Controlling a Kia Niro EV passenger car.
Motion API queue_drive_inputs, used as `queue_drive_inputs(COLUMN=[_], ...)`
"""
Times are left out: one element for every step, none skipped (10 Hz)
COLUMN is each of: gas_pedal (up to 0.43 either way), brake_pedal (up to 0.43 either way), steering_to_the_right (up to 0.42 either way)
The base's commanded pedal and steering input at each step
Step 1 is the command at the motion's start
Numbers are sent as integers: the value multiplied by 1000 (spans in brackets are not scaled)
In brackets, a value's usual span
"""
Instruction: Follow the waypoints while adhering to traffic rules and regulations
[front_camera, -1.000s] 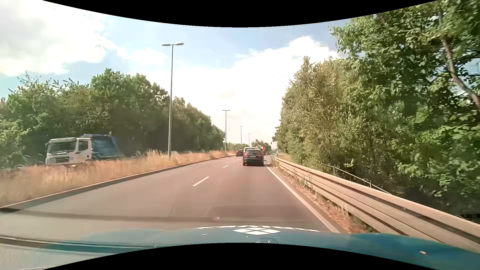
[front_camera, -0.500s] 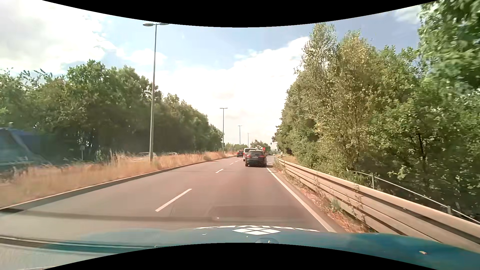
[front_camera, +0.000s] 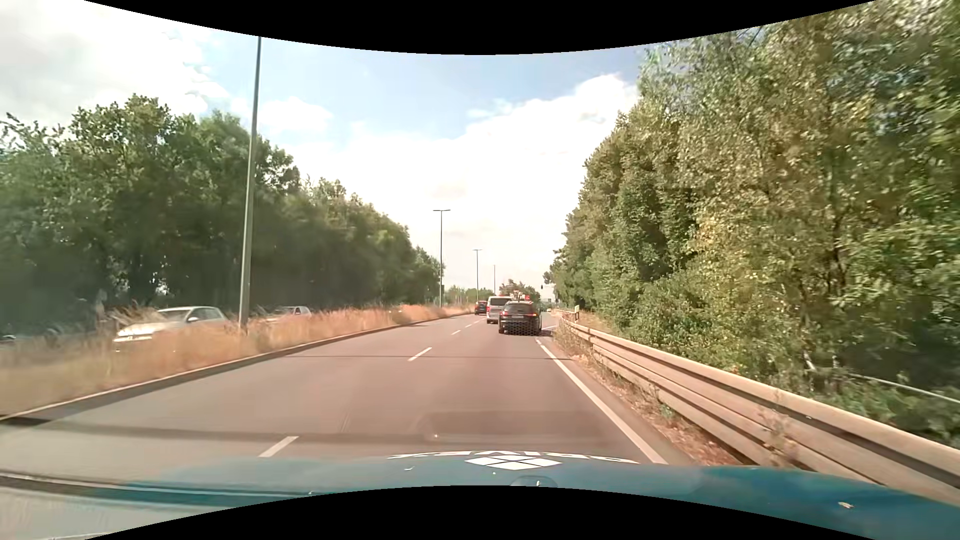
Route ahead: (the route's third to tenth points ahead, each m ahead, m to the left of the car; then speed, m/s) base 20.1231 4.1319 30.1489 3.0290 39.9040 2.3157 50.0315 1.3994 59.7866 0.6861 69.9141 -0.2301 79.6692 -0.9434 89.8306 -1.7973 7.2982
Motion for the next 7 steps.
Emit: queue_drive_inputs(gas_pedal=[260,260,260,260,268,280,299], brake_pedal=[0,0,0,0,0,0,0], steering_to_the_right=[3,3,3,3,3,3,3])
